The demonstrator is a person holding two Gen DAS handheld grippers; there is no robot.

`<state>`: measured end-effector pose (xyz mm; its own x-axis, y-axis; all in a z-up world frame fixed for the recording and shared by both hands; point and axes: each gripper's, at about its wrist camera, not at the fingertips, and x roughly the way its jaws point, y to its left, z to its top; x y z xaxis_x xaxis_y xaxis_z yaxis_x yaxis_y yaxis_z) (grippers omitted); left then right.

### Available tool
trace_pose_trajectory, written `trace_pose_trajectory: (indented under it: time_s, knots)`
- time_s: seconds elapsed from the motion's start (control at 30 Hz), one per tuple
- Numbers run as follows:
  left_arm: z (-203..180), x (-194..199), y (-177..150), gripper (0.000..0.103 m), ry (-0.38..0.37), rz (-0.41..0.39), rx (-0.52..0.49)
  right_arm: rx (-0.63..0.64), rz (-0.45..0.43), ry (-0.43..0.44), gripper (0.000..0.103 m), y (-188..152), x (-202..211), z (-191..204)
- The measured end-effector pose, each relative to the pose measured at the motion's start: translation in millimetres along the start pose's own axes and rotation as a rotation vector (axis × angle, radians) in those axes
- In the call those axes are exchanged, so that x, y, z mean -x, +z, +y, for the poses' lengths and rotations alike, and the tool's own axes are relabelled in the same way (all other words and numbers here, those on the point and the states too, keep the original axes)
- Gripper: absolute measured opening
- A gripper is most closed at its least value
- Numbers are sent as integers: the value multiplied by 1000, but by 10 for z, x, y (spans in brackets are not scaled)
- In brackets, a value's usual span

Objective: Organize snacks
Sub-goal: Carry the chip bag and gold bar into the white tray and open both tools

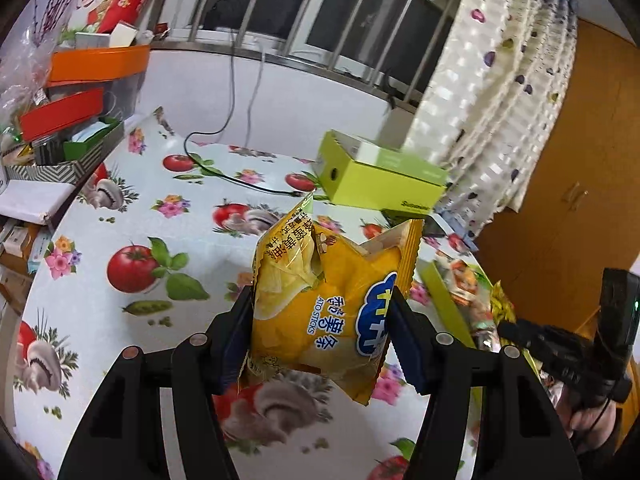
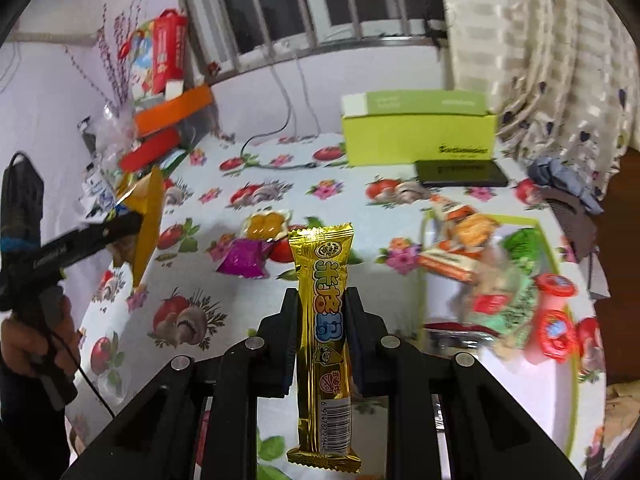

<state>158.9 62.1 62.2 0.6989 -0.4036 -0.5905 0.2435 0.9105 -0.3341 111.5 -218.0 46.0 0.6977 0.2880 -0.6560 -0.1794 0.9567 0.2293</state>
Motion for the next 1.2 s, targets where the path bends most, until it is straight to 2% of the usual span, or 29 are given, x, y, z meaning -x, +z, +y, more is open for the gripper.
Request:
trace_pose_trajectory:
  time_s: [0.4,0.6,0.73,0.83,1.03,1.2]
  knots:
    - [-568,103,-98,63,-95,14,-54,-82,-92,-108,20,-83,638,-530]
    - [-916,59,-117,63,-174,44,-88,-122,-101,-174,20,-223,809,-835]
    - [-1114,-31,-144,63,-200,66,-107,-158,-87,-205,20,-358,844,-1062]
    - [-1271,-107,-168,63,-262,97,-104,-190,-61,-211,20,-463,808,-1221]
    - [-1598,-264,-246,64,-316,147,-160,-201,-16,-214,20,-564,646,-1344]
    - [-1777,-363,-308,64,-356,180,-200,-217,86,-222,20,-657,448,-1429]
